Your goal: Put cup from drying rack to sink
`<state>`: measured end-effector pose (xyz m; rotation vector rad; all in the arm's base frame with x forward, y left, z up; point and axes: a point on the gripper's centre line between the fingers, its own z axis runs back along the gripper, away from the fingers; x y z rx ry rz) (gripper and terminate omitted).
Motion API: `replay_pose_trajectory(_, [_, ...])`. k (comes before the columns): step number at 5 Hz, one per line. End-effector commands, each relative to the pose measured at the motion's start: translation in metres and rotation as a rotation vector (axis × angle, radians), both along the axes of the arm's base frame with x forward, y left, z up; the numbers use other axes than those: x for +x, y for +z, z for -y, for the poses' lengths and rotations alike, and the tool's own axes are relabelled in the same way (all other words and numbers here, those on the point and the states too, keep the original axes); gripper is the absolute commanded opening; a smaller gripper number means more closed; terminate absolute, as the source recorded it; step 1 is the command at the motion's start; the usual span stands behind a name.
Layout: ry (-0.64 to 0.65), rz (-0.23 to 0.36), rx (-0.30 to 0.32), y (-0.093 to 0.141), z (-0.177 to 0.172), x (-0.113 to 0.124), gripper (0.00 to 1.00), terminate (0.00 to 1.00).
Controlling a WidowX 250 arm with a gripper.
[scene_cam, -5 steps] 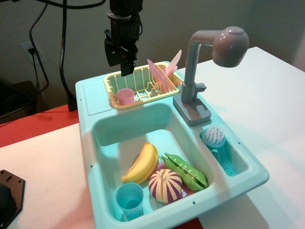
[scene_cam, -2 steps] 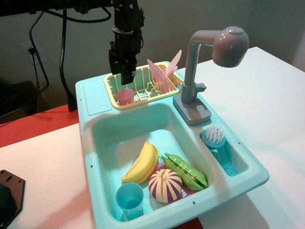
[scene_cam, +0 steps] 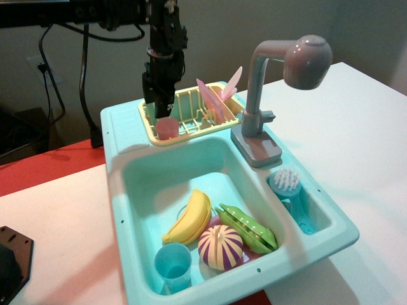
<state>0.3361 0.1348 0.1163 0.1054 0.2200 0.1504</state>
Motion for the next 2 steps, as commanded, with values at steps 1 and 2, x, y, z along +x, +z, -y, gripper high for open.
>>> replay_pose_trajectory(1, [0.02, 0.075, 0.008, 0.0056, 0.0053, 0.0043, 1.0, 0.0])
replay_pose_trajectory(2, [0.052, 0.094, -0.009, -0.0008, 0.0126, 0.0076, 1.0, 0.0])
